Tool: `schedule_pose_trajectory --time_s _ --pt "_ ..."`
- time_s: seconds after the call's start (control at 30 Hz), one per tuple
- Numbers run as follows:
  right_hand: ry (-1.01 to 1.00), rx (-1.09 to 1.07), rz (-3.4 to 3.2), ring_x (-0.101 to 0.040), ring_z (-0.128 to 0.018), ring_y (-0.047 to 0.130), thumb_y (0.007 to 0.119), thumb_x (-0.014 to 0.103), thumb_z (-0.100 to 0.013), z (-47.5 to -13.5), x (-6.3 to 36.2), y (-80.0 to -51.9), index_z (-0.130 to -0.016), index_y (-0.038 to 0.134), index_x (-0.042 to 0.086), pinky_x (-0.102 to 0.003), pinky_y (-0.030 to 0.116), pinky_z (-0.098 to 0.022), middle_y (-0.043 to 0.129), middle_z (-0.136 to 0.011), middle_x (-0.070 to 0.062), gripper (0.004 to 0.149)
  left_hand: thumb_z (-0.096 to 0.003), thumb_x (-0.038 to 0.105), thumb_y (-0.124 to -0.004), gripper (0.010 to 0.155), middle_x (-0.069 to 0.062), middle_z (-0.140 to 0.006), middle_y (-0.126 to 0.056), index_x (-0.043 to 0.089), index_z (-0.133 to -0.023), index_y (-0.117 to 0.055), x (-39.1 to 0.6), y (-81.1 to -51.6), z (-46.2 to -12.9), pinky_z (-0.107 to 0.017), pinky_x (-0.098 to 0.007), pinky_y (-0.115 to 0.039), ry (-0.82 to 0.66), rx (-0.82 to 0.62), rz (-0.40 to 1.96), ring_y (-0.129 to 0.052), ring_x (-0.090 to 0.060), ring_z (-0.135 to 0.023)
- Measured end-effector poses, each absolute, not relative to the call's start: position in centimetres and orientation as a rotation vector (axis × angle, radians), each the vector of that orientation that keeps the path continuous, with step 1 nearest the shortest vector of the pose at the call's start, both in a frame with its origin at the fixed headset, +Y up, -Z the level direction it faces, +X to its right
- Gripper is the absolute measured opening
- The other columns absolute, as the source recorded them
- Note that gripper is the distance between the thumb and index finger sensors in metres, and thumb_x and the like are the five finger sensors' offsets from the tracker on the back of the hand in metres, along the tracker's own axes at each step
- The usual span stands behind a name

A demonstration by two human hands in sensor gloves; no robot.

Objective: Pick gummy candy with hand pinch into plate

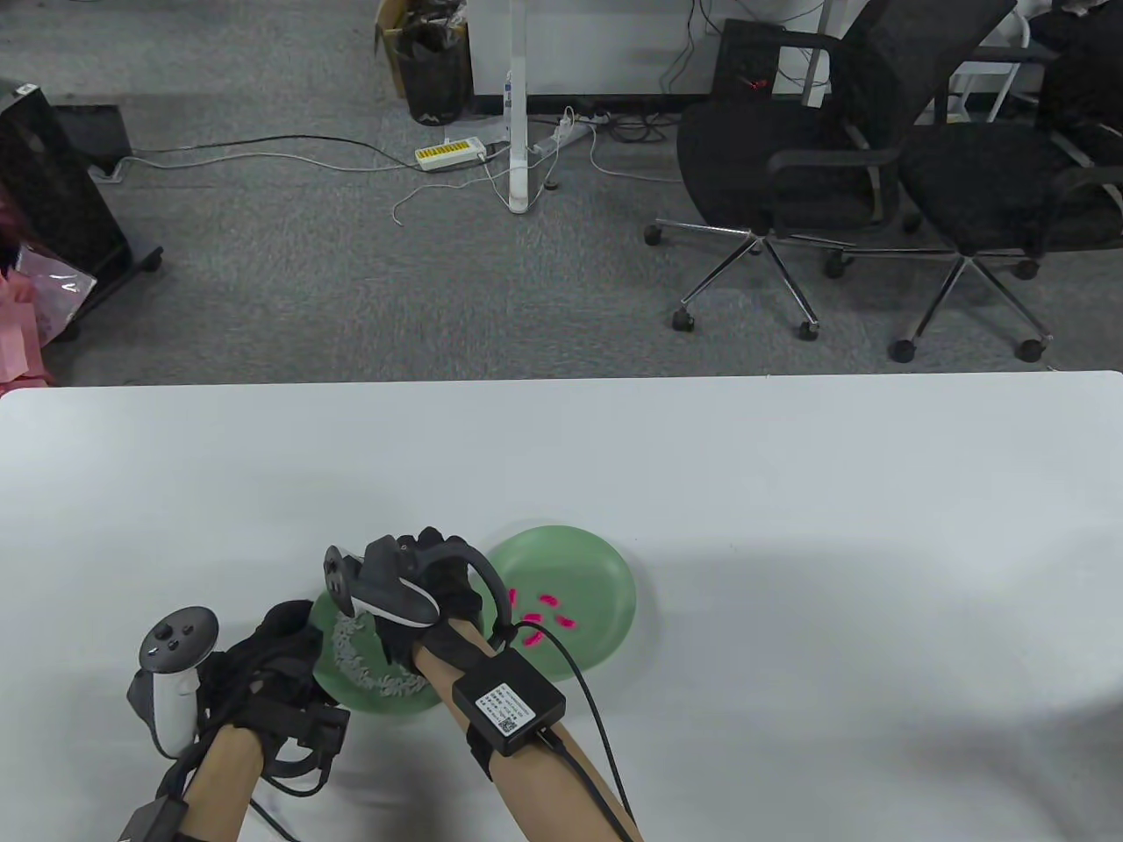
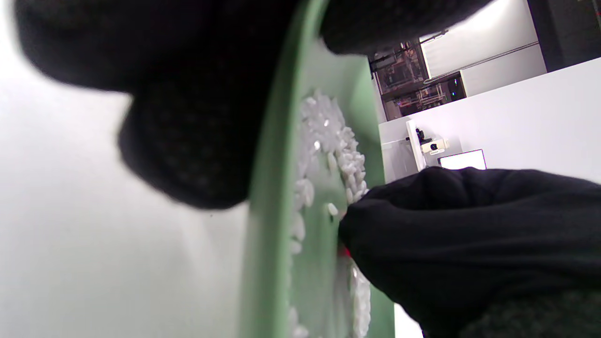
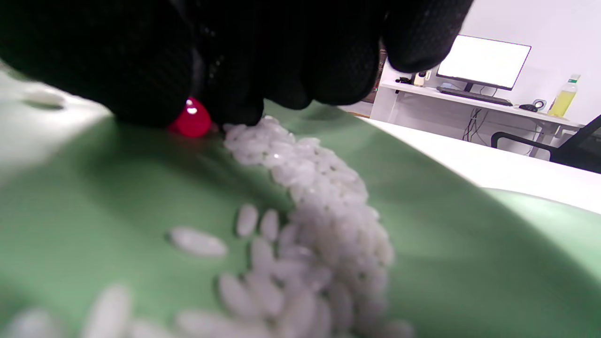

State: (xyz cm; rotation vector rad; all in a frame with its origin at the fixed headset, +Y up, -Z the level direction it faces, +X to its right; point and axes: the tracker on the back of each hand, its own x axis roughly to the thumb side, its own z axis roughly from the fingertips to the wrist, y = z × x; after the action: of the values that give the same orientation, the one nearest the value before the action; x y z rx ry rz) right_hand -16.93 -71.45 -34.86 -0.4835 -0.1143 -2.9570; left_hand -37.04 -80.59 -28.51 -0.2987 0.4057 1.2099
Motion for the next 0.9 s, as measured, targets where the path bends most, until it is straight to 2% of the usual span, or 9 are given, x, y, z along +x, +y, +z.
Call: schedule_pose_trajectory --time_s 0.2,0.47,0.73,0.9 --pt "-0.168 -0.484 -2.932 -0.029 -0.081 0.079 0.090 0.045 -0.031 -34.8 -17.1 -71.8 -0.070 0.093 0.021 -0.058 0.061 -0.071 0.085 -0.082 0.003 0.046 -0.0432 0.030 -0.075 0.058 -0.007 -0.080 -0.097 0.017 -0.099 -0.070 -36.9 -80.6 -28.5 -0.018 -0.036 -0.095 0.398 -0.302 1.208 -0.112 -0.030 -0.022" --pt "-0.127 -0.499 -2.922 -0.030 -0.080 0.081 0.088 0.048 -0.030 -34.7 -16.7 -71.7 -0.067 0.094 0.020 -0.058 0.062 -0.070 0.087 -0.079 0.002 0.047 -0.0433 0.031 -0.075 0.057 -0.006 -0.079 -0.098 0.018 -0.099 -0.071 -36.6 -80.4 -28.5 -0.018 -0.036 -0.094 0.396 -0.301 1.172 -0.112 -0.029 -0.022" --pt "-0.093 -0.486 -2.946 -0.029 -0.081 0.081 0.087 0.049 -0.030 -34.7 -15.2 -69.9 -0.068 0.093 0.022 -0.058 0.062 -0.070 0.086 -0.080 0.003 0.047 -0.0437 0.031 -0.075 0.057 -0.005 -0.079 -0.099 0.019 -0.099 -0.071 -36.7 -80.4 -28.3 -0.019 -0.036 -0.094 0.426 -0.292 1.163 -0.112 -0.028 -0.023" --pt "-0.077 -0.397 -3.007 -0.029 -0.081 0.080 0.087 0.049 -0.030 -35.9 -12.2 -68.2 -0.068 0.093 0.022 -0.058 0.062 -0.070 0.086 -0.081 0.003 0.047 -0.0437 0.031 -0.075 0.057 -0.005 -0.079 -0.099 0.020 -0.100 -0.071 -37.6 -81.0 -28.3 -0.019 -0.036 -0.094 0.459 -0.281 1.176 -0.112 -0.028 -0.023"
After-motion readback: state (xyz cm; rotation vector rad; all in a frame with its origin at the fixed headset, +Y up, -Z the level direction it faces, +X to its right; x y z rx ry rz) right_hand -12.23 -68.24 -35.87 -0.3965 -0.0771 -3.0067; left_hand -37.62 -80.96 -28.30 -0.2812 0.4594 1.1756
